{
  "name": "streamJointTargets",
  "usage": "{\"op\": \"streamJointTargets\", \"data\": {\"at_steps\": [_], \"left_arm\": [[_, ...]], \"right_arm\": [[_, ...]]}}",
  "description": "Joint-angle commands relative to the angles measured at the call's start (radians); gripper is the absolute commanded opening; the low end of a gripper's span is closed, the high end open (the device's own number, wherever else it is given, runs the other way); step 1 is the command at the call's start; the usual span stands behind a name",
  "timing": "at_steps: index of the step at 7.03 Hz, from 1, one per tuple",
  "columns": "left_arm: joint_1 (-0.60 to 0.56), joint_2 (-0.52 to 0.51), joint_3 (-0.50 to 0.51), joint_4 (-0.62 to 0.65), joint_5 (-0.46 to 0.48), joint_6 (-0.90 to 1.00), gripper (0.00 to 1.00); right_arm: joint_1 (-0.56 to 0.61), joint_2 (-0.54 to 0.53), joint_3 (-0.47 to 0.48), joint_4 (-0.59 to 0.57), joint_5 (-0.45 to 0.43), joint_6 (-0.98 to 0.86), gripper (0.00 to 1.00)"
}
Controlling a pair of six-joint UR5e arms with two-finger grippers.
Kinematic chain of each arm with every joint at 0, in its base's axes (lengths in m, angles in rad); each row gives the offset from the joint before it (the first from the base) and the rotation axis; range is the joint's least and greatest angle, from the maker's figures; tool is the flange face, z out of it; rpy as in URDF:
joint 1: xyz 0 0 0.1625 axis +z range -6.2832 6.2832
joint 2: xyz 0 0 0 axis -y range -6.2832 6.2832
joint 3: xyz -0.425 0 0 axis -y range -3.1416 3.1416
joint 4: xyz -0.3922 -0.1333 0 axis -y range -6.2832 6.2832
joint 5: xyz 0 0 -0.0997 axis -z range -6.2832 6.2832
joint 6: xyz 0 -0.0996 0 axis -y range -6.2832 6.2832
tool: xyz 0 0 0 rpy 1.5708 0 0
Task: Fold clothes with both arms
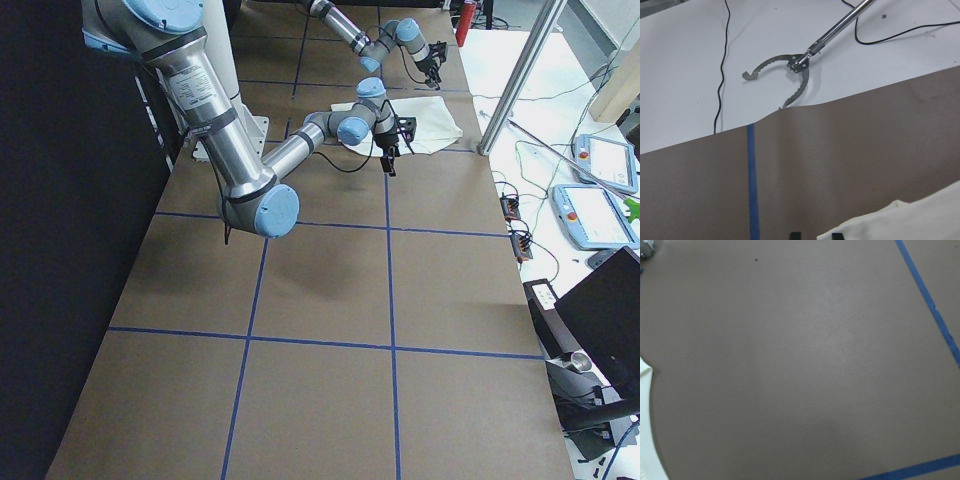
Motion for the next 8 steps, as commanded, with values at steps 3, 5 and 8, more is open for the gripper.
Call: {"op": "streamJointTargets", "data": {"at_steps": [3, 5, 8], "left_arm": [[-0.014, 0.093, -0.125, -0.031, -0.109, 0.014, 1.0], [-0.014, 0.094, -0.131, -0.032, -0.109, 0.01, 1.0], [-0.012, 0.096, -0.131, -0.035, -0.109, 0.004, 1.0]], "right_arm": [[-0.092, 0.153, -0.121, 0.004, -0.038, 0.248, 0.8], [-0.152, 0.178, -0.138, -0.005, -0.048, 0.344, 0.71], [-0.21, 0.178, -0.164, -0.006, -0.048, 0.418, 0.64]]}}
